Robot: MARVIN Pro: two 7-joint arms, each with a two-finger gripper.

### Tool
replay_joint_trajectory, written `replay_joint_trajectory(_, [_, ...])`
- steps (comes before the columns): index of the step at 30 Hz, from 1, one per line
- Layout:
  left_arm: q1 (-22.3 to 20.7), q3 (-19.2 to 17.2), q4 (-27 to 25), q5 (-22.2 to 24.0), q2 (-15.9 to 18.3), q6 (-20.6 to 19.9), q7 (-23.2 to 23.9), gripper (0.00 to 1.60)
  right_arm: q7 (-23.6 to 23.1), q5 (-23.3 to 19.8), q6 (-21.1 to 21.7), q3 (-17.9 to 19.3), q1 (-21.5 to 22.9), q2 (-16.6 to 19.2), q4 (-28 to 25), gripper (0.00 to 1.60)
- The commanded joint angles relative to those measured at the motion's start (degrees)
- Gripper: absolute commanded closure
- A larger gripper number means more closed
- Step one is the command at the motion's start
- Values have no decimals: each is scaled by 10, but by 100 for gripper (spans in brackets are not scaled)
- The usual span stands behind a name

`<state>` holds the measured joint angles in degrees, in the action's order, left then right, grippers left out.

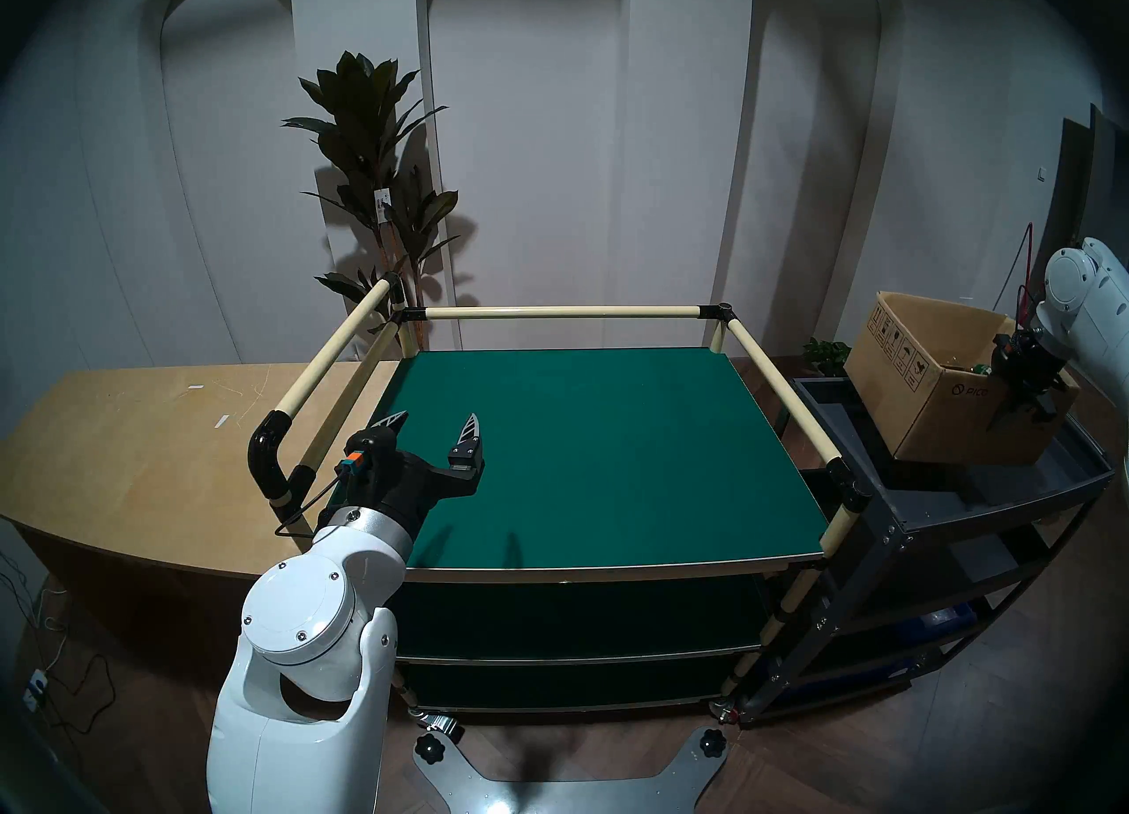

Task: Put the storage box onto the shelf

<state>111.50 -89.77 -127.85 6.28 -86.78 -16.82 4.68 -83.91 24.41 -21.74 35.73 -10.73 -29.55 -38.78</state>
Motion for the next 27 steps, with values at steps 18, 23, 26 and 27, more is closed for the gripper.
replay_joint_trajectory(18, [-3,0,-12,0,1,3,1,0,-11,76,-38,30,116,-48,-27,160])
replay_joint_trajectory(23, [-3,0,-12,0,1,3,1,0,-11,56,-56,14,124,-59,-42,160])
replay_joint_trajectory(26, [-3,0,-12,0,1,3,1,0,-9,45,-66,6,117,-58,-60,160])
replay_joint_trajectory(27, [-3,0,-11,0,1,3,1,0,-8,39,-71,2,114,-57,-67,160])
